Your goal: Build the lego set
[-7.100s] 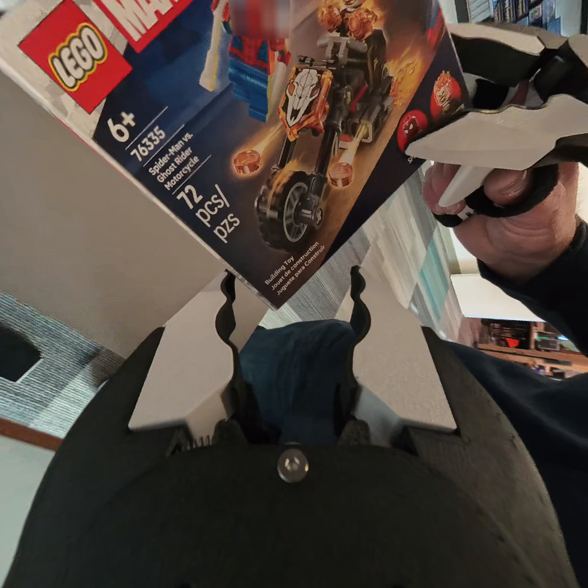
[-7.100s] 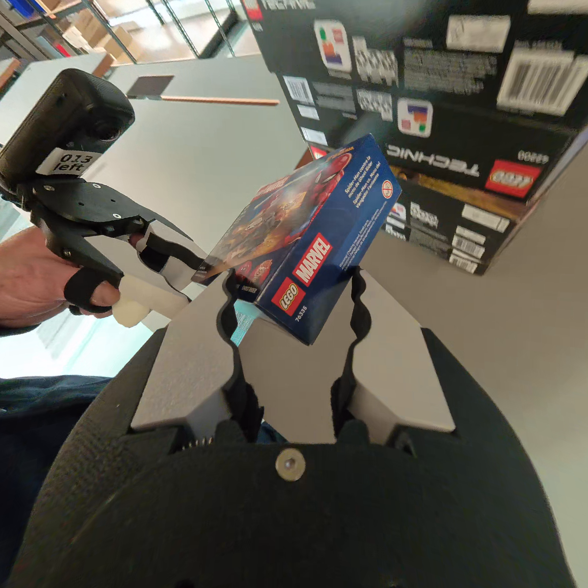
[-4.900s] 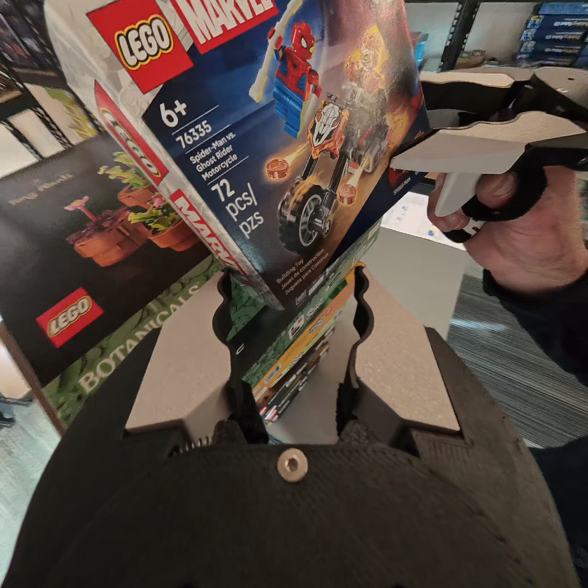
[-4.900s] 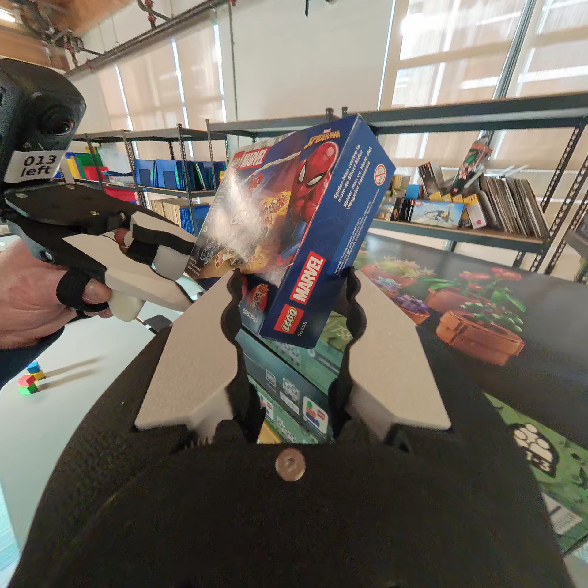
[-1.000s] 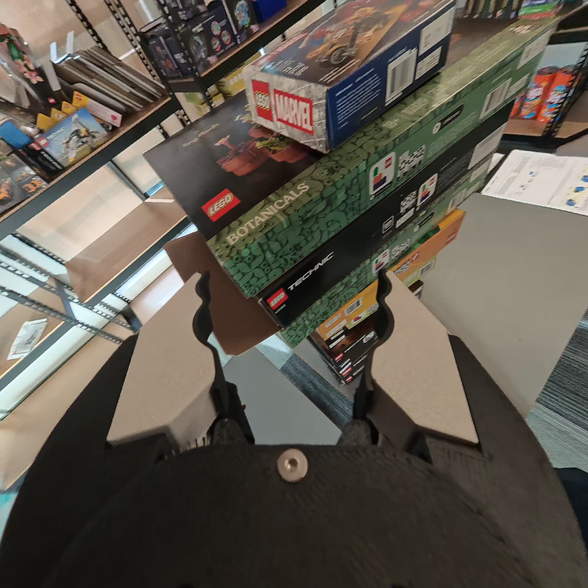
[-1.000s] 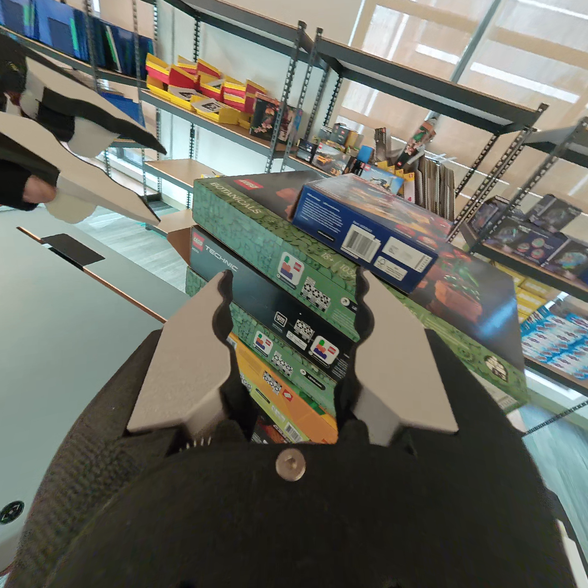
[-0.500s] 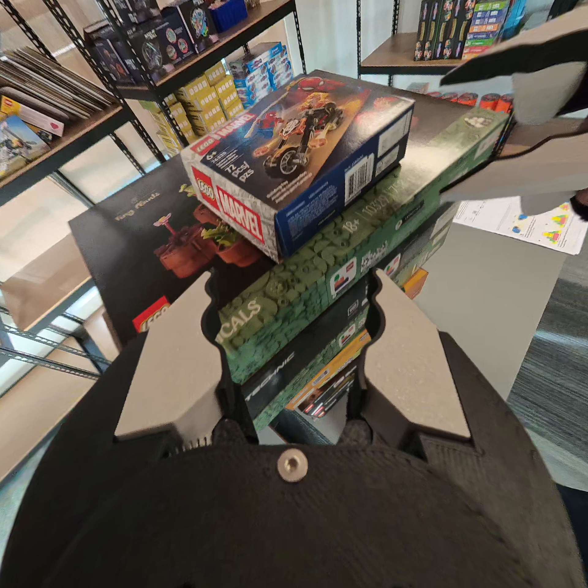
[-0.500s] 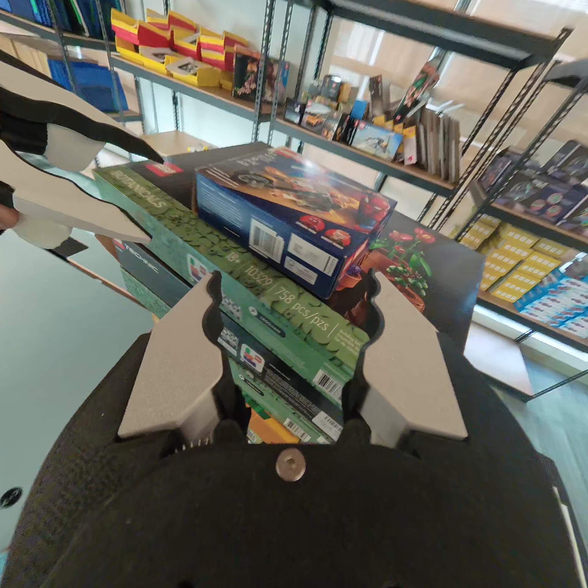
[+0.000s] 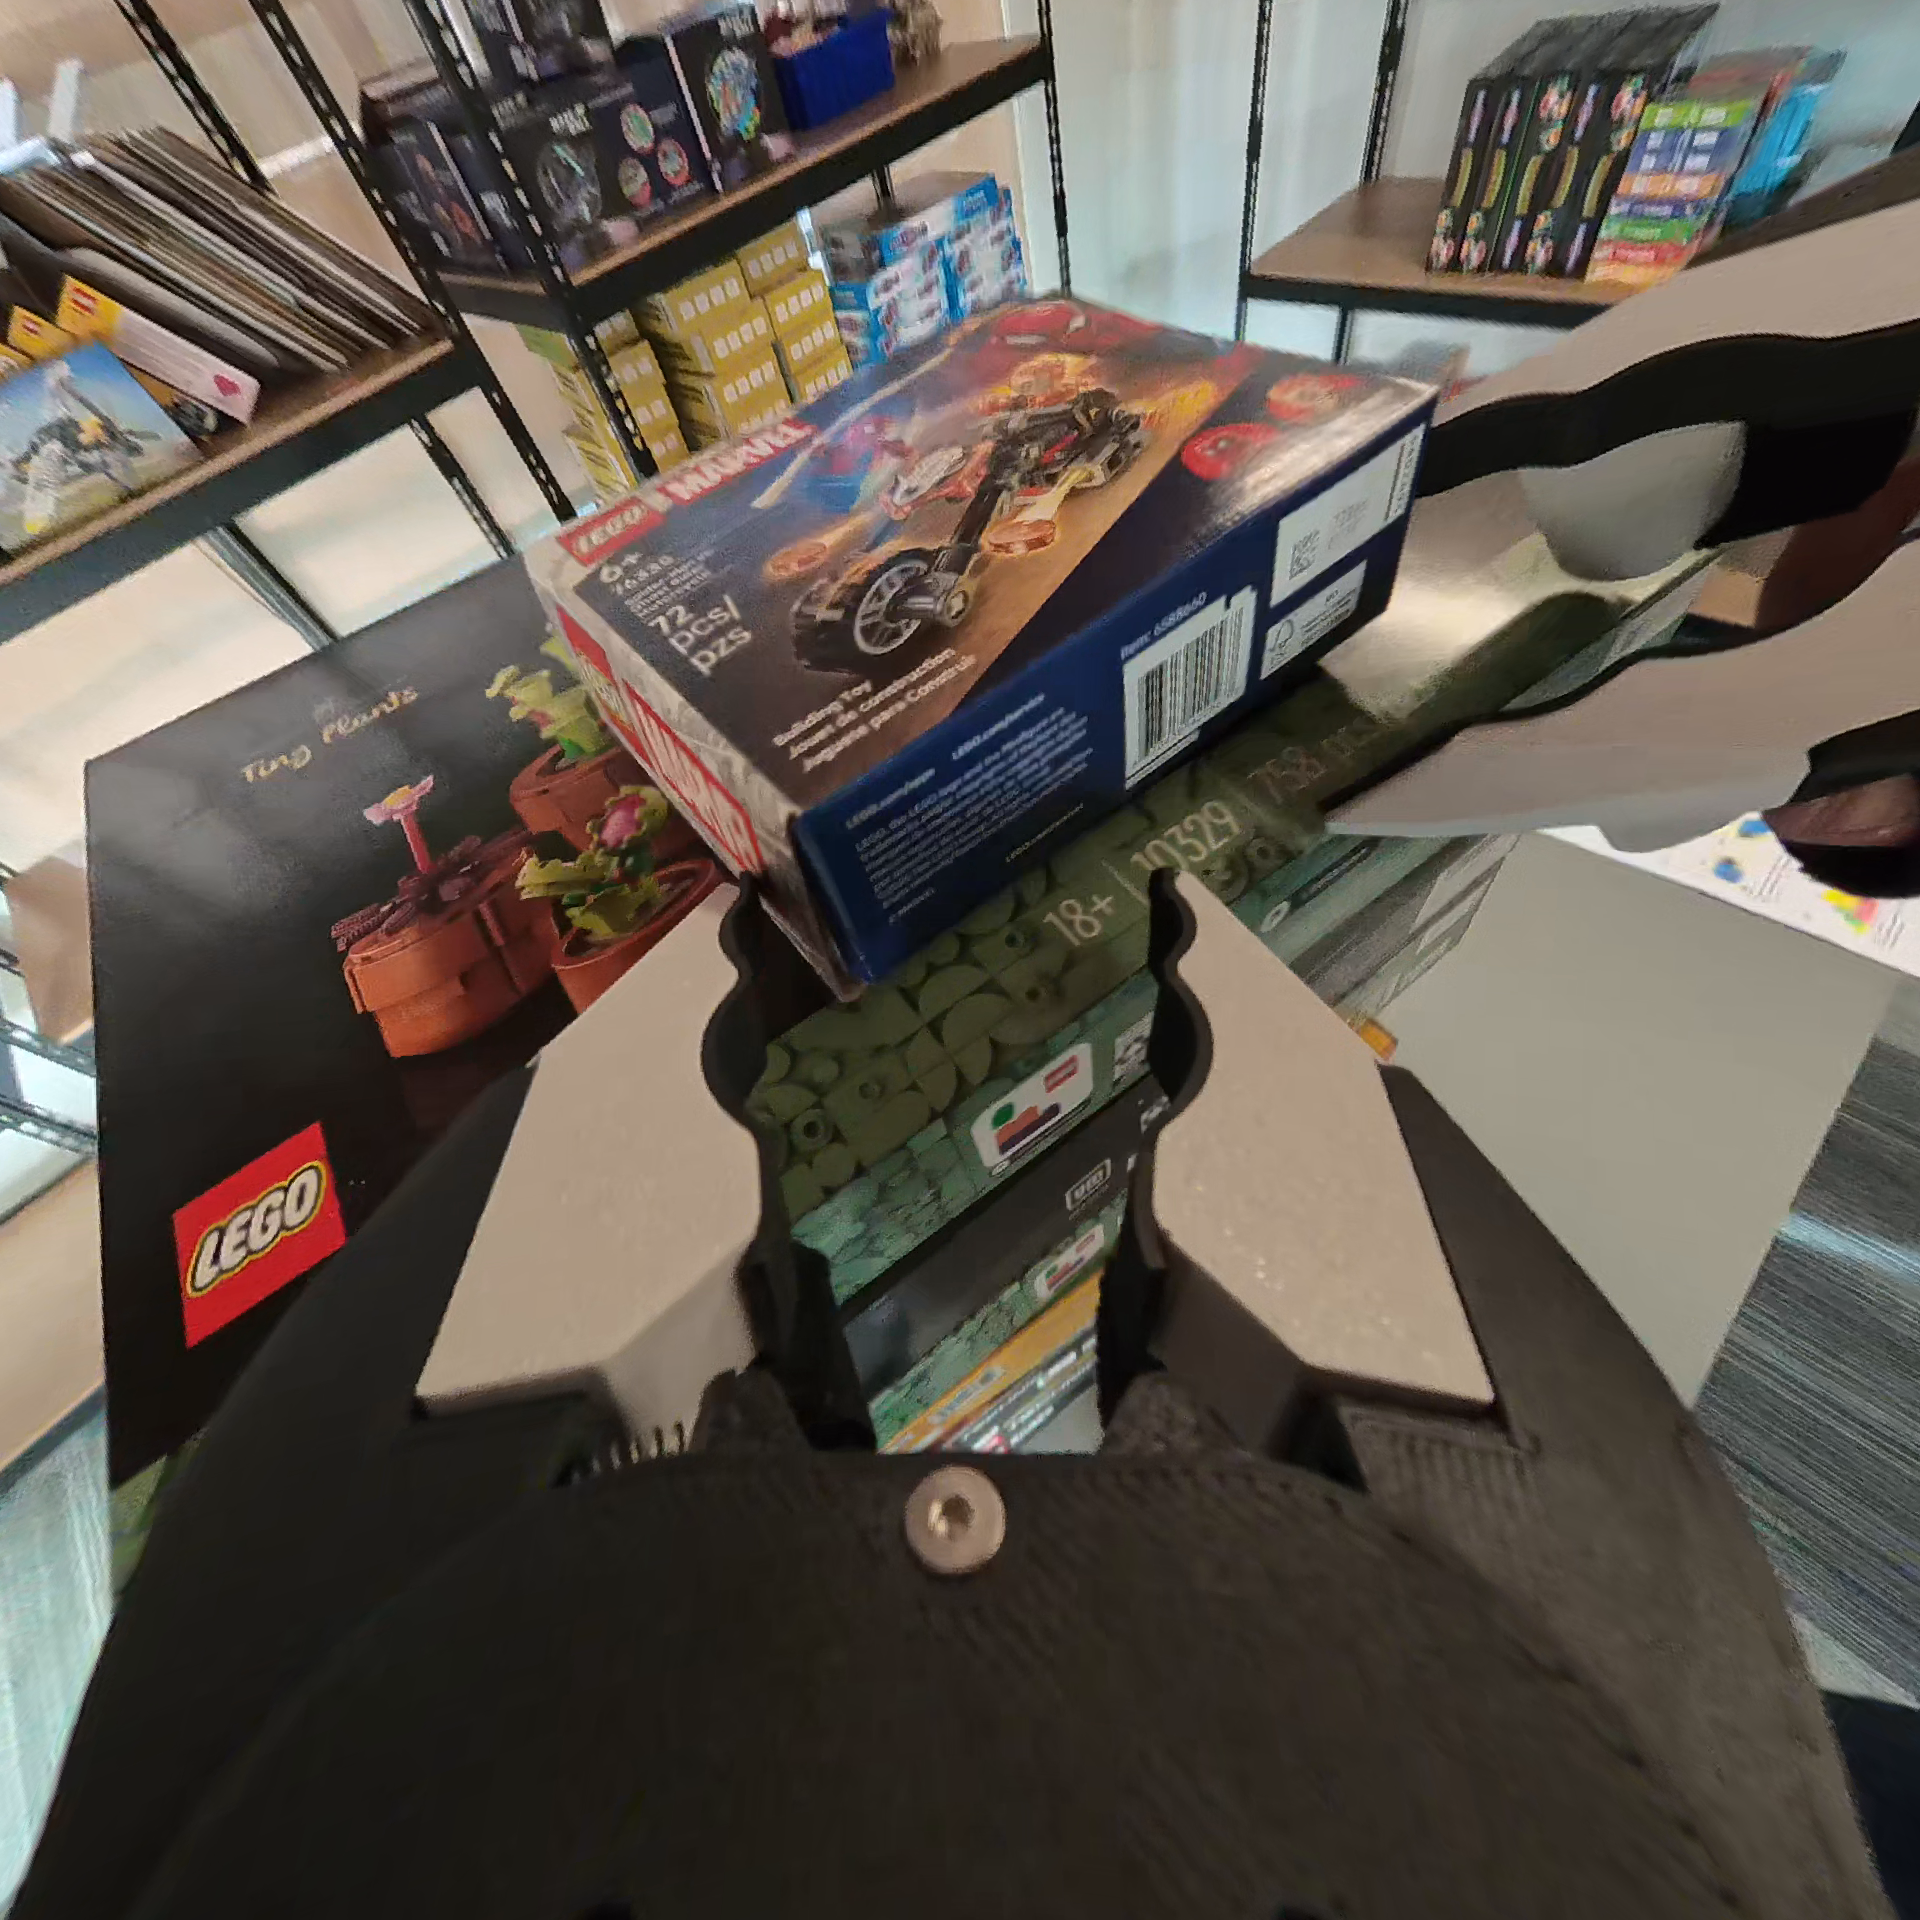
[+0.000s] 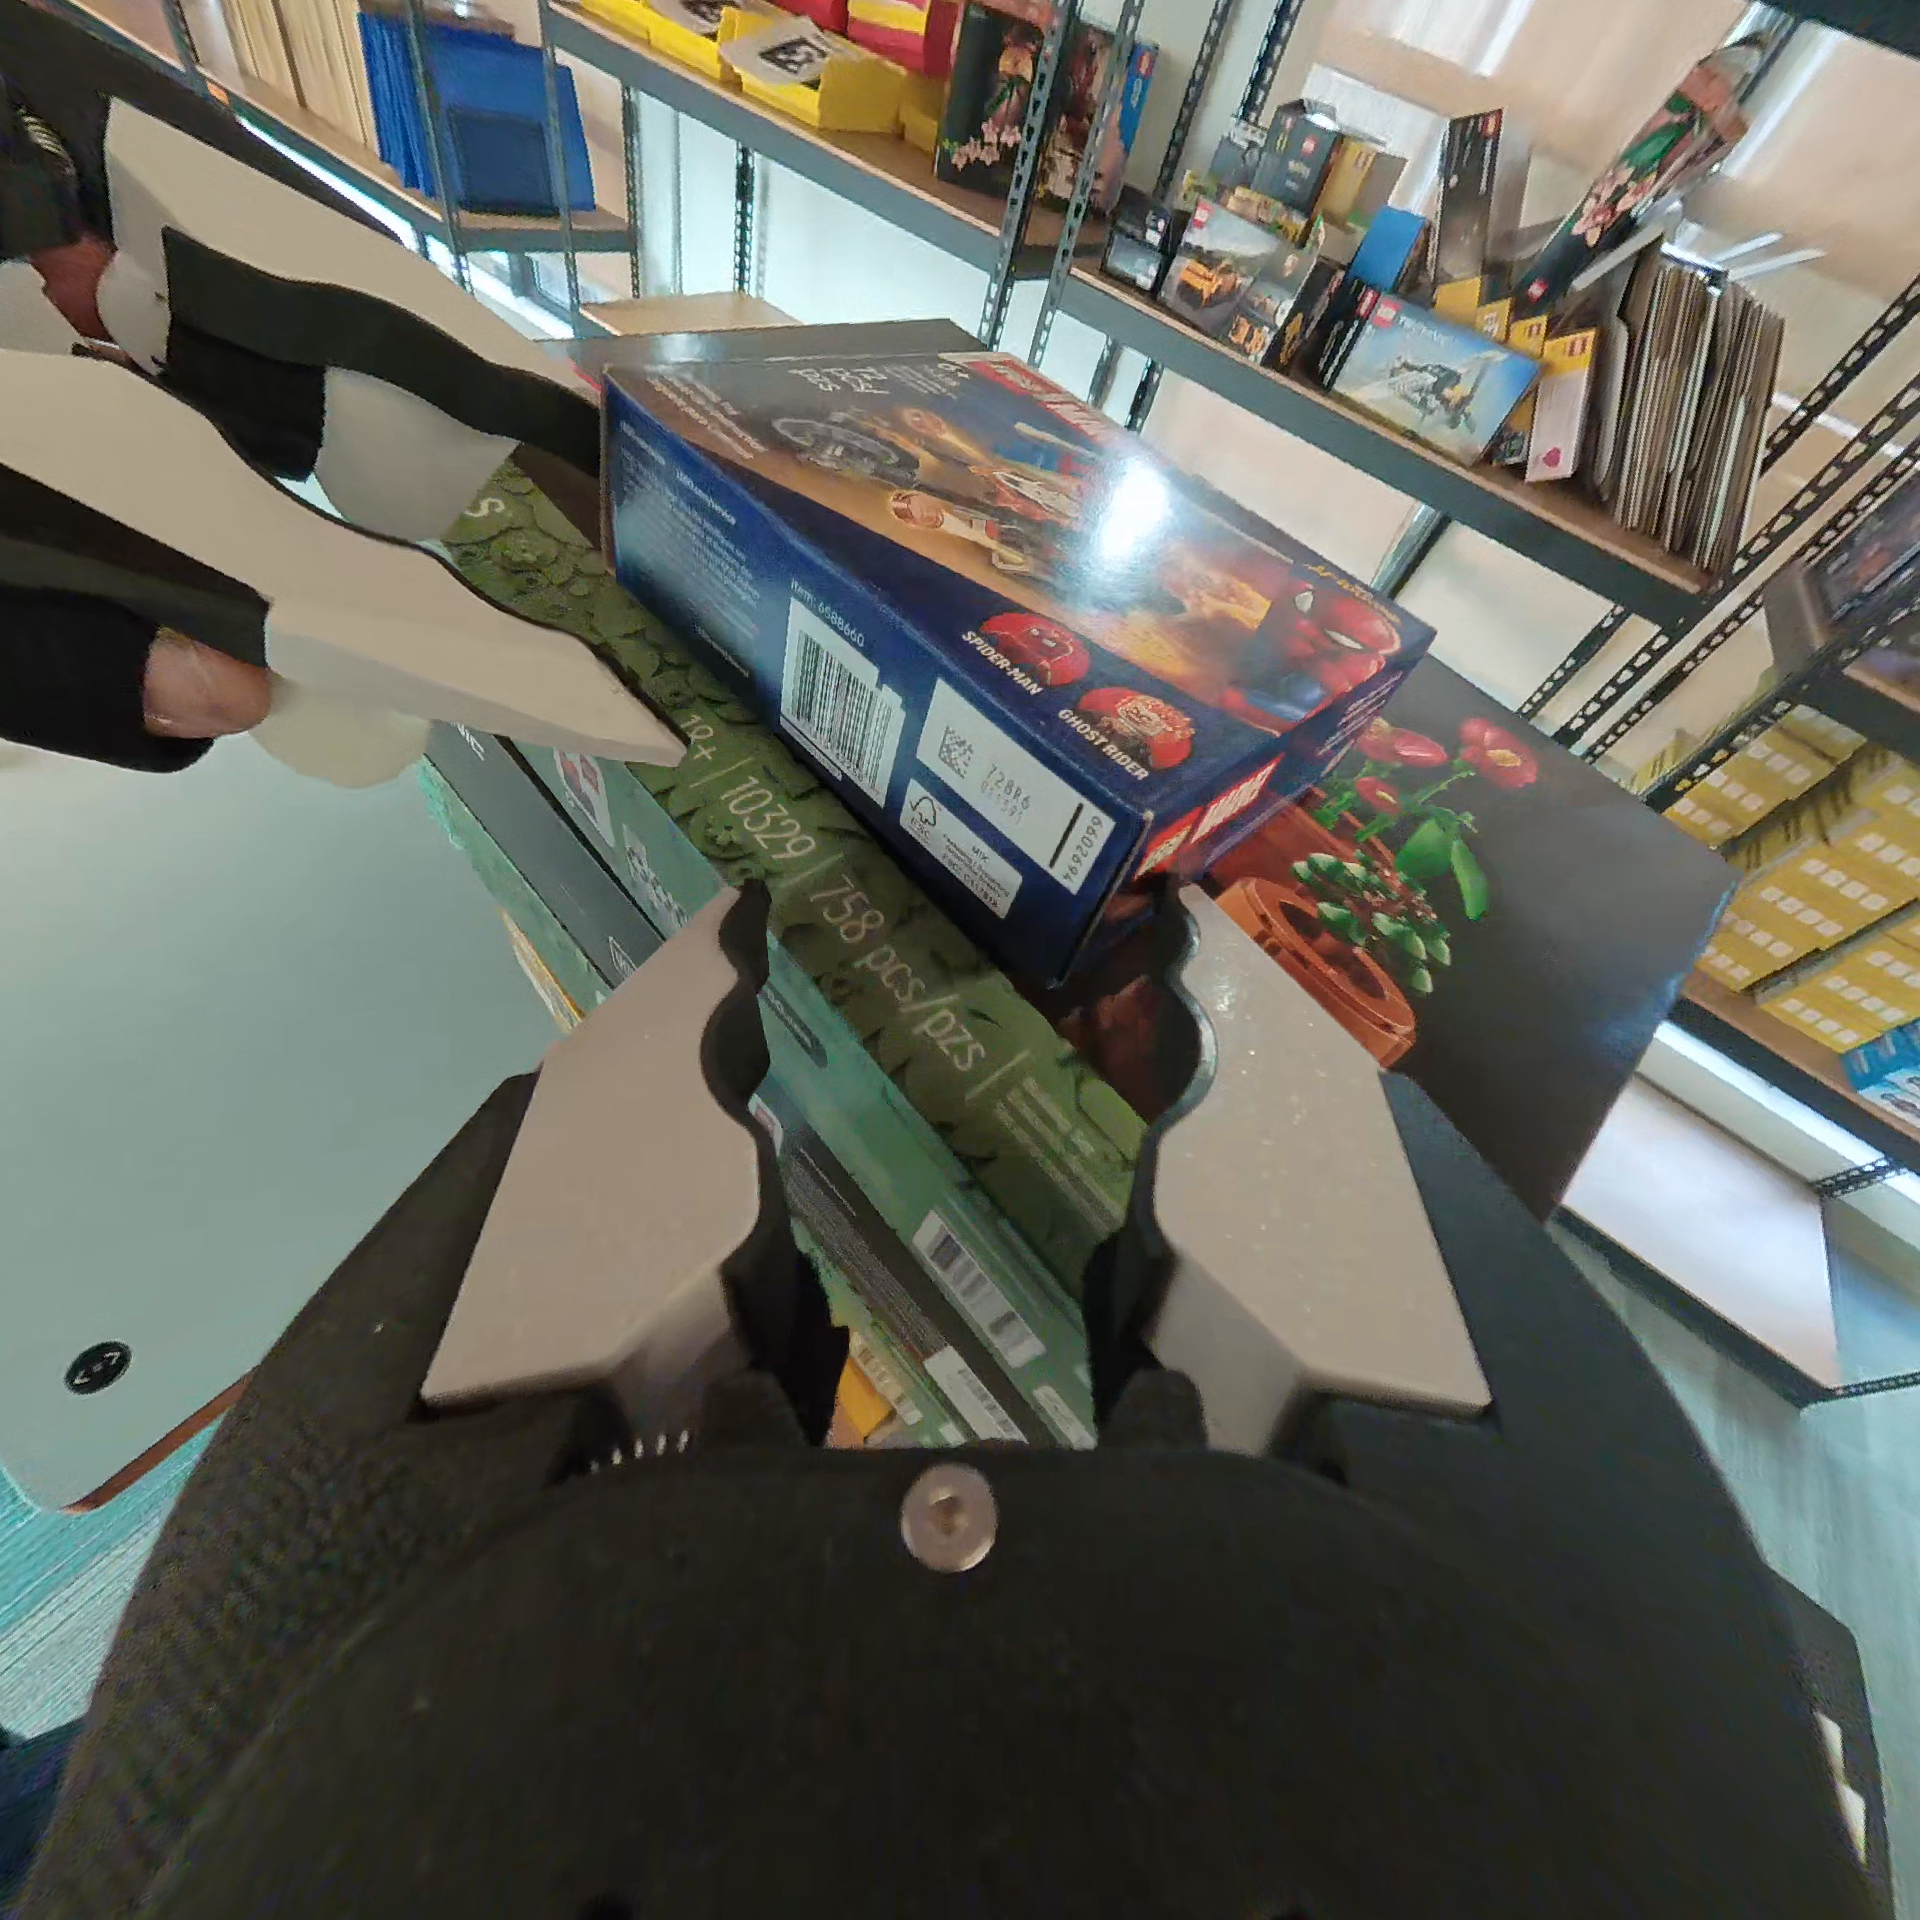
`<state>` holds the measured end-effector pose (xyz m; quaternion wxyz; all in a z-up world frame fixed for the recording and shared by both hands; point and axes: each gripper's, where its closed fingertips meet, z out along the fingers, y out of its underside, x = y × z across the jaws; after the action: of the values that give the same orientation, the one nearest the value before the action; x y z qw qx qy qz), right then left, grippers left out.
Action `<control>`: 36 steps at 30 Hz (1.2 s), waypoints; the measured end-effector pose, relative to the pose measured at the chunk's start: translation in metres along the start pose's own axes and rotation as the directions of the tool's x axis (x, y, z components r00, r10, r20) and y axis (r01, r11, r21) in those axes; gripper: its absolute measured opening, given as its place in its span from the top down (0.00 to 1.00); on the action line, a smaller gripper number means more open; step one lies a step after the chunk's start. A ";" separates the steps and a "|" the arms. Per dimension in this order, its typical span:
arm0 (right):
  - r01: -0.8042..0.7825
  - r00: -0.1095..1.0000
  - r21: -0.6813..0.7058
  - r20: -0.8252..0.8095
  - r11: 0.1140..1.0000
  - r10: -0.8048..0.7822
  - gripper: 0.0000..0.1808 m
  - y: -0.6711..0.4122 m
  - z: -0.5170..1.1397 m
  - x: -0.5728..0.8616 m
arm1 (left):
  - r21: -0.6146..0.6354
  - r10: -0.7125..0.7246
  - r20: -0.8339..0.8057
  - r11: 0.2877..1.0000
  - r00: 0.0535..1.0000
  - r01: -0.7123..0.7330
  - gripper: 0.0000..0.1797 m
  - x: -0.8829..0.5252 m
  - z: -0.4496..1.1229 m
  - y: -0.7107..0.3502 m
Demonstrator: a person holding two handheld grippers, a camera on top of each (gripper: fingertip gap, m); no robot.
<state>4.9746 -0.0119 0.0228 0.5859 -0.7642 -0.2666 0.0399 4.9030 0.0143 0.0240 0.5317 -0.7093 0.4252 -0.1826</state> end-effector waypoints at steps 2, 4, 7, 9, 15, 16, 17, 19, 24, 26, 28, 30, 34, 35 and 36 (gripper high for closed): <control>0.015 1.000 0.004 -0.009 1.000 -0.015 0.61 0.004 -0.009 0.005 | 0.029 -0.001 -0.013 1.000 1.000 0.002 0.64 0.009 -0.003 -0.004; 0.007 1.000 0.020 -0.004 1.000 -0.007 0.60 0.009 -0.020 0.010 | 0.059 -0.005 -0.046 0.998 0.999 0.008 0.68 0.023 -0.007 -0.008; -0.036 0.999 0.063 0.031 0.997 0.034 0.63 0.014 -0.039 0.015 | 0.086 0.011 -0.071 0.996 0.997 -0.005 0.69 0.040 -0.008 -0.011; -0.052 0.998 0.076 0.042 0.996 0.049 0.64 0.019 -0.046 0.020 | 0.086 0.015 -0.081 0.996 0.997 -0.008 0.70 0.047 -0.005 -0.010; -0.032 0.998 0.127 0.050 0.991 0.026 0.61 0.016 -0.047 0.028 | 0.093 -0.057 -0.101 0.993 0.993 0.066 0.64 0.047 0.005 -0.013; -0.026 0.998 0.121 0.053 0.992 0.020 0.60 0.016 -0.045 0.027 | 0.095 -0.062 -0.098 0.993 0.993 0.072 0.64 0.046 0.007 -0.013; -0.021 0.999 0.119 0.050 0.993 0.015 0.60 0.016 -0.044 0.027 | 0.093 -0.064 -0.096 0.993 0.993 0.073 0.64 0.046 0.009 -0.014; -0.018 0.998 0.116 0.057 0.993 0.011 0.59 0.016 -0.041 0.027 | 0.086 -0.070 -0.091 0.993 0.993 0.078 0.63 0.045 0.012 -0.014; -0.018 0.998 0.126 0.059 0.992 0.011 0.60 0.016 -0.040 0.028 | 0.073 -0.076 -0.078 0.994 0.994 0.082 0.61 0.046 0.016 -0.013; -0.017 0.998 0.127 0.058 0.992 0.010 0.61 0.016 -0.040 0.028 | 0.075 -0.077 -0.071 0.994 0.994 0.083 0.60 0.046 0.017 -0.014; -0.011 0.999 0.128 0.053 0.992 0.005 0.61 0.016 -0.042 0.029 | 0.077 -0.074 -0.068 0.994 0.995 0.080 0.60 0.048 0.017 -0.014; -0.008 0.999 0.121 0.036 0.993 0.004 0.61 0.018 -0.045 0.031 | 0.086 -0.056 -0.066 0.994 0.996 0.061 0.62 0.053 0.015 -0.016; -0.031 0.998 0.148 0.061 0.989 0.022 0.63 0.020 -0.053 0.034 | 0.096 -0.060 -0.089 0.993 0.994 0.068 0.65 0.058 0.012 -0.015; -0.045 0.997 0.159 0.070 0.986 0.035 0.61 0.020 -0.054 0.035 | 0.100 -0.074 -0.105 0.991 0.992 0.085 0.65 0.059 0.012 -0.015; -0.063 0.997 0.165 0.063 0.984 0.053 0.59 0.020 -0.054 0.040 | 0.106 -0.091 -0.122 0.989 0.988 0.104 0.65 0.058 0.011 -0.016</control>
<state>5.0365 -0.0444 0.0314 0.6382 -0.7185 -0.2570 0.1016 4.9510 -0.0243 0.0232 0.5356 -0.6863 0.4093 -0.2731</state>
